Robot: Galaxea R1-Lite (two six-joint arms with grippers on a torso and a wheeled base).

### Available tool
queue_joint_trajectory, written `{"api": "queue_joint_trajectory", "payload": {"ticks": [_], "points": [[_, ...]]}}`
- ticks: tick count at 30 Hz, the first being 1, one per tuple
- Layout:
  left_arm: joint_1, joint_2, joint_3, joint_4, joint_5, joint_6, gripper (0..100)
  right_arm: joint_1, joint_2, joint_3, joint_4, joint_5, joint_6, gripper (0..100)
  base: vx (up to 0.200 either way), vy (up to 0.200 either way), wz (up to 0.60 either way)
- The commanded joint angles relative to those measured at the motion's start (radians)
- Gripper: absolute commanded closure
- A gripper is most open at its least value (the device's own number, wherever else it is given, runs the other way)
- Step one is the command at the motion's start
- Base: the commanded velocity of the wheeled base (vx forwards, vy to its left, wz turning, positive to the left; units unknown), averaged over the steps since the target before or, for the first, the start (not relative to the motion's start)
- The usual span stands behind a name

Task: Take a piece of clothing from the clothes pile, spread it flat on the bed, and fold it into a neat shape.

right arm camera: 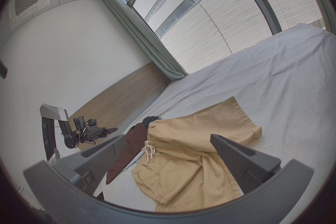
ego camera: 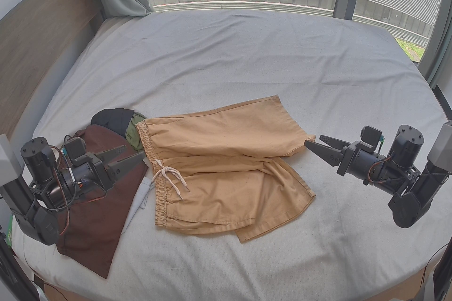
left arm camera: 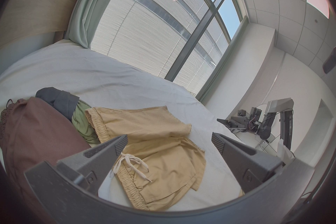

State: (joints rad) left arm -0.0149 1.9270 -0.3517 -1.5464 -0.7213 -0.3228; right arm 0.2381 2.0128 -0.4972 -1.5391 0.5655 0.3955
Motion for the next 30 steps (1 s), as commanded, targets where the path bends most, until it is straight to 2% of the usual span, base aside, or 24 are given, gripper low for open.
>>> {"api": "queue_joint_trajectory", "payload": {"ticks": [1,8,21,26,30], "points": [[0.004,0.049,0.011,0.000,-0.003,0.028,0,-0.003,-0.003,0.022,-0.001,0.001,0.000,0,0.000,0.000,0.00],[0.026,0.110,0.016,-0.001,-0.030,0.113,0,-0.010,0.014,0.032,0.001,-0.001,0.000,0,0.000,0.000,0.00],[0.027,0.122,0.103,0.000,-0.030,0.113,0,-0.017,0.096,0.040,-0.001,-0.003,-0.003,0,0.000,0.000,0.00],[0.027,0.121,0.117,0.000,-0.029,0.116,0,-0.025,0.109,0.049,-0.001,0.001,-0.050,0,0.000,0.000,0.00],[0.027,0.129,0.125,0.000,-0.029,0.117,0,-0.028,0.126,0.052,-0.001,-0.001,-0.052,0,0.000,0.000,0.00]]}}
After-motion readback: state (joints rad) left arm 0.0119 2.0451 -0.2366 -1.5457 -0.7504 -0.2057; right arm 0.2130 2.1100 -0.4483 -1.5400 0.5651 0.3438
